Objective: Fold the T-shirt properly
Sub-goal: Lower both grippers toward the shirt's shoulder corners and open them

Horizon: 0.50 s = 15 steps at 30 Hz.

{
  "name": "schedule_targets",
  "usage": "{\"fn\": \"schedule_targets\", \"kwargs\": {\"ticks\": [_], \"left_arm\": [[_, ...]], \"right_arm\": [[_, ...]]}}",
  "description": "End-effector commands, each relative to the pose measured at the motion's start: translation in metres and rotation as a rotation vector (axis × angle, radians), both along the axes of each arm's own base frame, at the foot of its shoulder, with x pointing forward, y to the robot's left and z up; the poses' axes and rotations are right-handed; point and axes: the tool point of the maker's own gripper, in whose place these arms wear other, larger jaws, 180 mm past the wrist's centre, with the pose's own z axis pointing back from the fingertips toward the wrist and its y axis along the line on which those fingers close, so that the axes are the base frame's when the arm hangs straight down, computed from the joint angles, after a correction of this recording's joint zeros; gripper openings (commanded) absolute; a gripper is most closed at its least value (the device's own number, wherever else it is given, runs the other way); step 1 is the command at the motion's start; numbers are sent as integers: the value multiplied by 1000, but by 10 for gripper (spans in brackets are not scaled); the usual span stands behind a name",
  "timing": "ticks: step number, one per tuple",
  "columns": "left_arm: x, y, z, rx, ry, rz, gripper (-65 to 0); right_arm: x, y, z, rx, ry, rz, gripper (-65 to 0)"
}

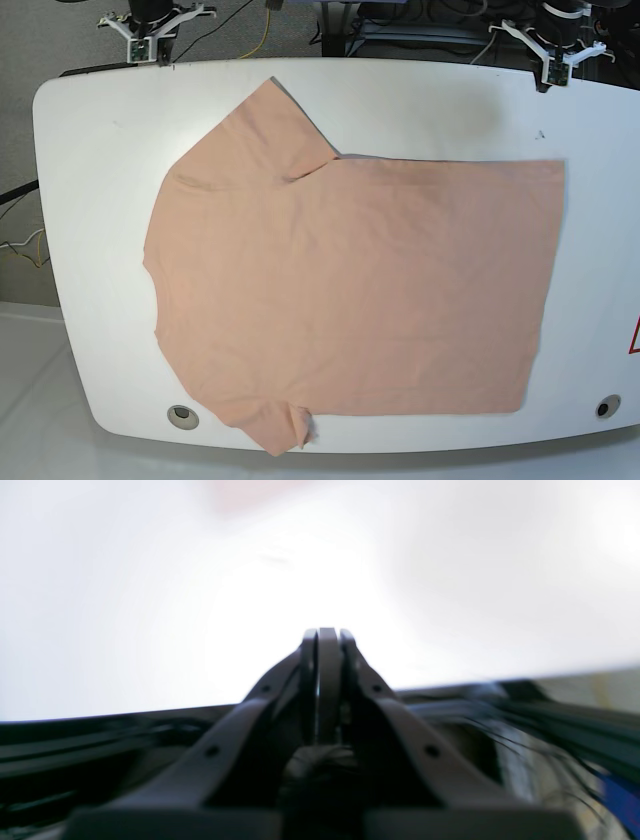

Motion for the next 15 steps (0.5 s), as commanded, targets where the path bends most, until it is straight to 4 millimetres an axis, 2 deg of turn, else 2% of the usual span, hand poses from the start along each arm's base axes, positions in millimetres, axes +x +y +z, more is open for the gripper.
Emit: {"fn": "schedule_targets", "kwargs": {"ticks": [1,4,6,15], "left_arm": [[7,4,16,15,-52,3,-650],[6,18,26,55,-87,40,-650],[5,23,27,65,-94,50,-650],[3,43,24,94,-104,83,-650]], "right_arm": [[7,3,15,3,-42,25,-650],[20,12,34,31,-104,70,-650],[23,15,38,39,-118,82,-650],[33,26,45,53,-165,87,-650]]}}
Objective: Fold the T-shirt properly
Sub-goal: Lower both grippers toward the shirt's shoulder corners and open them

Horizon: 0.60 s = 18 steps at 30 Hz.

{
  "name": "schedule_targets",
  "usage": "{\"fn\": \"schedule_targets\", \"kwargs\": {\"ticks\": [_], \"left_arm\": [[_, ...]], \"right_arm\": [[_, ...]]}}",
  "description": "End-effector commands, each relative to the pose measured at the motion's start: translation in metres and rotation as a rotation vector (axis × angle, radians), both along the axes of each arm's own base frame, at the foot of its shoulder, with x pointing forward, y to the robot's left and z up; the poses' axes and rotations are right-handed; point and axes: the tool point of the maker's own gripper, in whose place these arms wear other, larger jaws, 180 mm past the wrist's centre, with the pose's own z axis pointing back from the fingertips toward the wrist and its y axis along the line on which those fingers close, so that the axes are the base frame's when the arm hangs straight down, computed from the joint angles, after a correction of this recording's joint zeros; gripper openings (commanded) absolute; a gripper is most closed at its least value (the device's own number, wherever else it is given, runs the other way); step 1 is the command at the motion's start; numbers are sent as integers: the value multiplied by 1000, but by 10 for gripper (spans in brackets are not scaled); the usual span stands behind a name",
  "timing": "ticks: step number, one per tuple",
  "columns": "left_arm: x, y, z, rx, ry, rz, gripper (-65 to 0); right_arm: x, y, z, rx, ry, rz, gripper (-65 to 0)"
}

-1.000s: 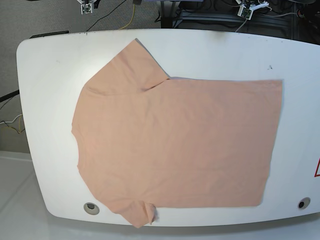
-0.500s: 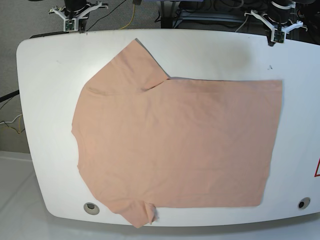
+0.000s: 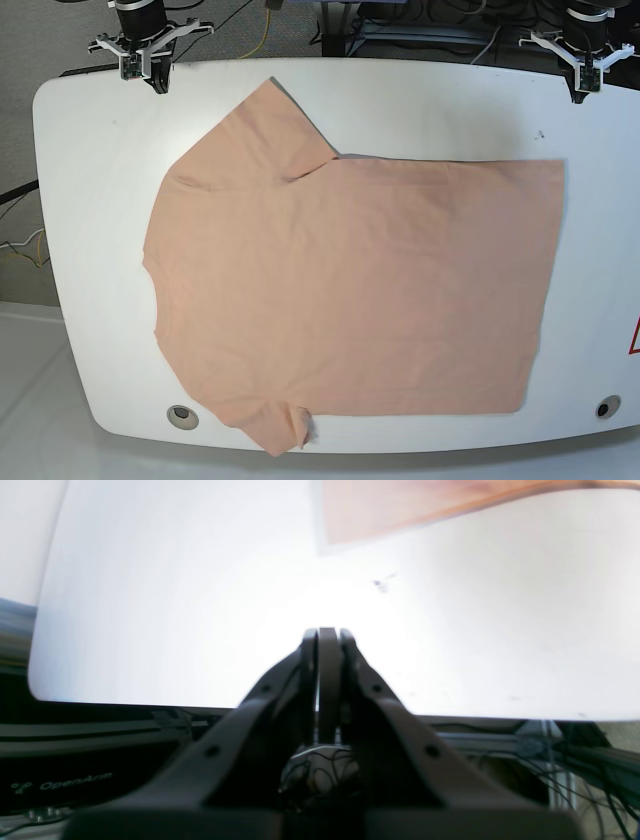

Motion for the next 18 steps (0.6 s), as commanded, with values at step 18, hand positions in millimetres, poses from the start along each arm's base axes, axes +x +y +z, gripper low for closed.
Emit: {"fn": "schedule_targets", "kwargs": {"ticks": [18], "left_arm": [[25,-27,14,22,-30,-114,-522]], "right_arm": [[14,-1,0,-4,-39,-46,-650]]}}
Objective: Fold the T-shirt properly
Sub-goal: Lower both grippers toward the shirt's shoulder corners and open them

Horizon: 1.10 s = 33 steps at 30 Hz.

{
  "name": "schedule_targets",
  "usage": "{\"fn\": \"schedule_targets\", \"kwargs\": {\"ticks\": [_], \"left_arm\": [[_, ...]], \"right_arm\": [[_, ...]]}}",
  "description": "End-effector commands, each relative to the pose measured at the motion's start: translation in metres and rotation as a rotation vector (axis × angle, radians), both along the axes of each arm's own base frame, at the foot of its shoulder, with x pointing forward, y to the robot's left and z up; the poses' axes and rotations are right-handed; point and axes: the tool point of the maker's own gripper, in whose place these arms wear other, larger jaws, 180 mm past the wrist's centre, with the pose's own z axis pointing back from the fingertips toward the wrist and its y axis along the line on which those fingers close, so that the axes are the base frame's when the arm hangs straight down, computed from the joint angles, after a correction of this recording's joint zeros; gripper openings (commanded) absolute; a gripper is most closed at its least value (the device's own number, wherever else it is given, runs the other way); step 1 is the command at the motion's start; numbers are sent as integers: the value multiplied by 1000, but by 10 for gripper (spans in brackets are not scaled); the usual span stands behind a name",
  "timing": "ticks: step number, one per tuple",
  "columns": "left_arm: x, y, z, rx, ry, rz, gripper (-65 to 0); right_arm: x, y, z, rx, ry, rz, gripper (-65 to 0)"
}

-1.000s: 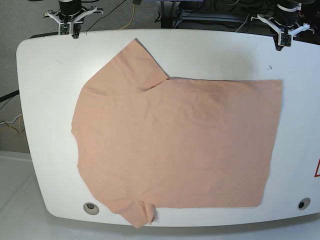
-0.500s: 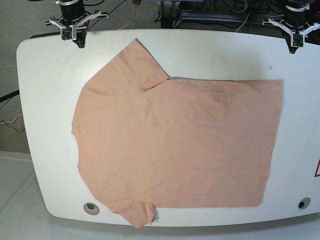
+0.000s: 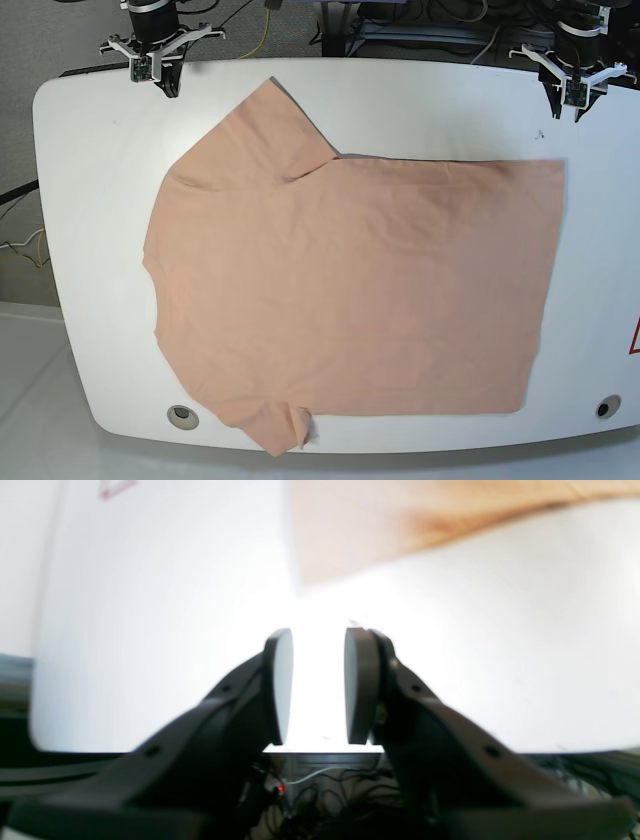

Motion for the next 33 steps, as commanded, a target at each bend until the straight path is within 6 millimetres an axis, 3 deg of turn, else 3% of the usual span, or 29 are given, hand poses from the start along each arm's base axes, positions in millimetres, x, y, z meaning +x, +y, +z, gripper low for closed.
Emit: {"fn": "schedule_targets", "kwargs": {"ticks": [1,7,9,13,17,19,23,27,29,33], "left_arm": [[2,-2,11,7,-35,-14,-531],[4,2,12,3,-44,4,-558],[3,5,10,2,-41,11,-588],[5,8,10,6,-40,12,-650],[10,9,11,8,-48,7,-650],[22,10,19,10,-87,2,-650],[39,13,26,1,-120,10,-568],[53,16,31,-56,-144,34,-533],[50,21,22,-234,-108,115,-505],[51,19,24,-430,-90,142,-475]], "right_arm": [[7,-9,6,-30,-23,-16,-650],[11,-11,1,-23,10,-35,-571],[18,-6,8,39,-9,-27,-545],[30,2,19,133,-41,-11,-575],[40,6,31,155,-77,9,-598],[48,7,46,109,-121,12,-606],[55,5,60,31,-163,24,-614],[58,-1,63,-40,-179,17,-626],[59,4,63,-29,-182,18,-649],[55,7,57,-3,-167,14,-650]]}}
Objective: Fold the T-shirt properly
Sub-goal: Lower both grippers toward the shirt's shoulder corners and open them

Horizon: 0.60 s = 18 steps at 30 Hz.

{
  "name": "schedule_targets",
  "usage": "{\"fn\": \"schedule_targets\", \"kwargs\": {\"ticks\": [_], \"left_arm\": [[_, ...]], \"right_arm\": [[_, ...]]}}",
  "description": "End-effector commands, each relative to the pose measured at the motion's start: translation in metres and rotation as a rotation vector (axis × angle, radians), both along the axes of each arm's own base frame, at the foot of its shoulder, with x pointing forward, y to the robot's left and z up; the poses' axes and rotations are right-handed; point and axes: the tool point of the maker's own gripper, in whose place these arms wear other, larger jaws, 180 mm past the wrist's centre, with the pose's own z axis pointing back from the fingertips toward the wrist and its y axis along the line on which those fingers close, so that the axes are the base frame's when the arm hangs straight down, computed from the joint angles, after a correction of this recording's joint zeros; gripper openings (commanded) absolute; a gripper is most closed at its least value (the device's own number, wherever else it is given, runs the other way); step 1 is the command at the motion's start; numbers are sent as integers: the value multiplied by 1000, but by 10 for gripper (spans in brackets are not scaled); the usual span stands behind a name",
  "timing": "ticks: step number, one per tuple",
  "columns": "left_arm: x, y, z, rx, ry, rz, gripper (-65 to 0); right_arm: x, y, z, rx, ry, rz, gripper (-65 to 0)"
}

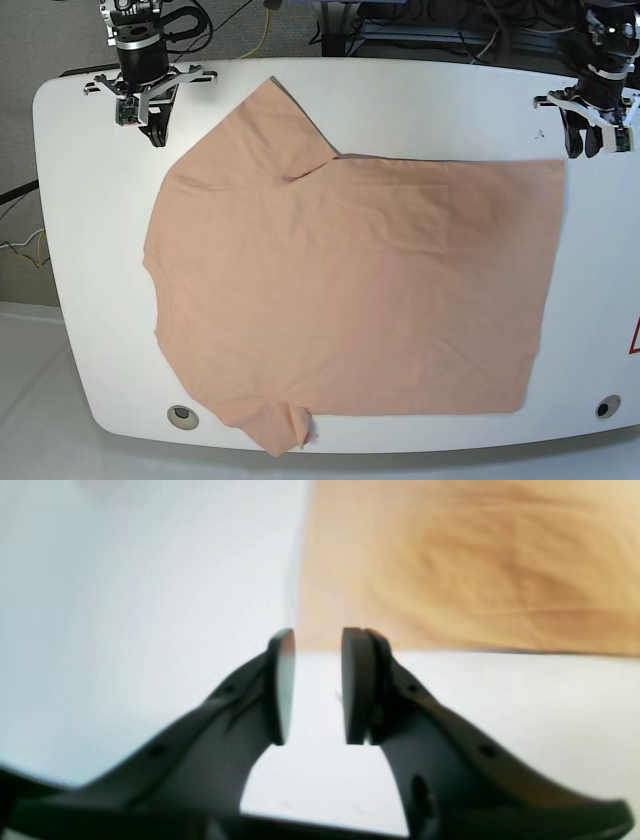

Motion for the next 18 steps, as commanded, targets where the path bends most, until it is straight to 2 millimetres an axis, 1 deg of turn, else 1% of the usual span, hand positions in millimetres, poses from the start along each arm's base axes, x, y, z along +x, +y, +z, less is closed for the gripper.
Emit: {"fn": "schedule_targets", "kwargs": {"ticks": [1,4,6,10,14,16,18], "left_arm": [[5,-2,12,-72,-37,-20,-471],[3,-4,14,-138,-35,-26,-460],[-1,9,10,-156,-35,8,-457],[1,14,10,-135,-43,7,-462],[1,20,4,-141,-28,9,-450],[-1,21,-6,-190,3,11,-426],[-2,23,-11,-206,17,10,-414]], "right_arm": [[1,4,7,15,-30,10,-650],[1,6,6,32,-26,13,-650],[4,8,10,50,-35,10,-650],[7,9,11,56,-36,12,-650],[8,10,10,64,-35,12,-650],[6,8,2,74,-21,-4,-650],[5,8,-3,82,-8,-14,-638]]}}
